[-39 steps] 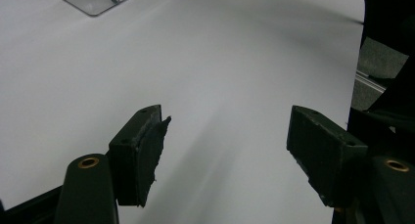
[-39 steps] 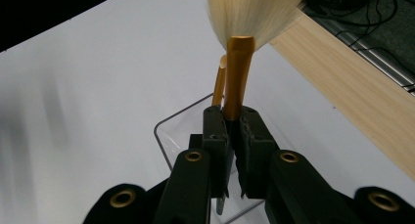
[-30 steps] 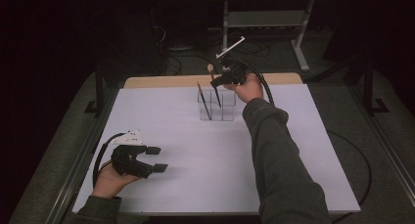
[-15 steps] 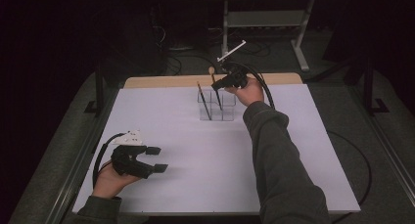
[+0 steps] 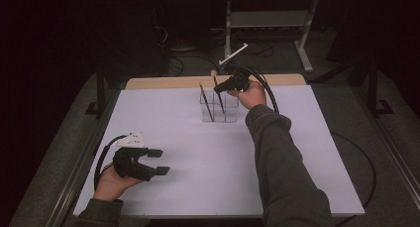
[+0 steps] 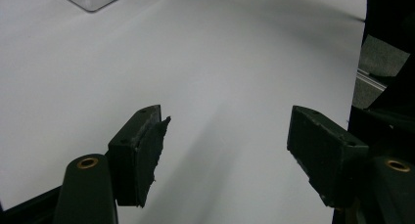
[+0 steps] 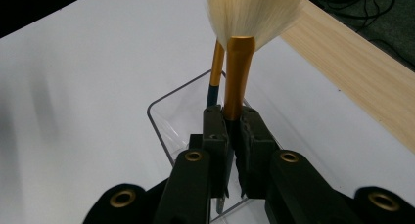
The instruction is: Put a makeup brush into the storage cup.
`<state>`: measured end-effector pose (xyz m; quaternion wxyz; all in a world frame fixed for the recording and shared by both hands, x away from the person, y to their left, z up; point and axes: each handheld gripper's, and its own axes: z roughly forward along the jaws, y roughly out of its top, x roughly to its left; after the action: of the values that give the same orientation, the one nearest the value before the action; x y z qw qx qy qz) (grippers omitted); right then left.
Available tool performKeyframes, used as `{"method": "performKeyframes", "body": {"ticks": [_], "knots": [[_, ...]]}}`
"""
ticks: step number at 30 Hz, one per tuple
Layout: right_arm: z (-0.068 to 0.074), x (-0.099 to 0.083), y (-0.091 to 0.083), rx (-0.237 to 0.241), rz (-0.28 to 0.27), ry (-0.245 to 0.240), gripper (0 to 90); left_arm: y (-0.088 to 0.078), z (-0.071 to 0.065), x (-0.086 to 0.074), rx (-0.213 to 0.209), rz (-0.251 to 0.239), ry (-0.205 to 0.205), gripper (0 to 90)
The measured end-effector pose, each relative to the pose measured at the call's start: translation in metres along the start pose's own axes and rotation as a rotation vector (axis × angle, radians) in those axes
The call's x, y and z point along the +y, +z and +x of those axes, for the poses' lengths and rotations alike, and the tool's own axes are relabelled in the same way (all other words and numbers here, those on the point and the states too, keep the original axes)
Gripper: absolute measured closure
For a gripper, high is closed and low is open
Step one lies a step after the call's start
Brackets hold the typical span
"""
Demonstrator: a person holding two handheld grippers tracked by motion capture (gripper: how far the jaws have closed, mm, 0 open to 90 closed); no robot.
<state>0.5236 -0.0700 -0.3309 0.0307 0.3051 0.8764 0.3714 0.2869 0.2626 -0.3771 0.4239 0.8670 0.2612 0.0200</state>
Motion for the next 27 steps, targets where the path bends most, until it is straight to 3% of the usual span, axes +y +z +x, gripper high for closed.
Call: {"method": "performKeyframes", "body": {"ticks": [6,8,10,18,27], "knots": [[0.002,-0.002,0.004,0.006,0.003,0.012,82.7,0.0,0.0,0.0,0.002,-0.004,0.002,28.9],[0.0,-0.005,0.006,-0.008,0.007,-0.01,82.7,0.0,0.001,0.0,0.002,-0.005,0.011,28.9],[0.001,-0.006,0.006,-0.001,0.005,0.013,82.7,0.0,0.001,0.0,0.001,-0.002,0.01,28.9],[0.001,-0.01,0.006,0.001,0.001,0.031,82.6,0.002,0.001,0.0,0.001,0.001,0.009,28.6],[0.001,-0.014,0.011,-0.016,0.002,0.011,82.5,0.002,0.0,0.0,-0.001,0.002,0.005,28.4]]}}
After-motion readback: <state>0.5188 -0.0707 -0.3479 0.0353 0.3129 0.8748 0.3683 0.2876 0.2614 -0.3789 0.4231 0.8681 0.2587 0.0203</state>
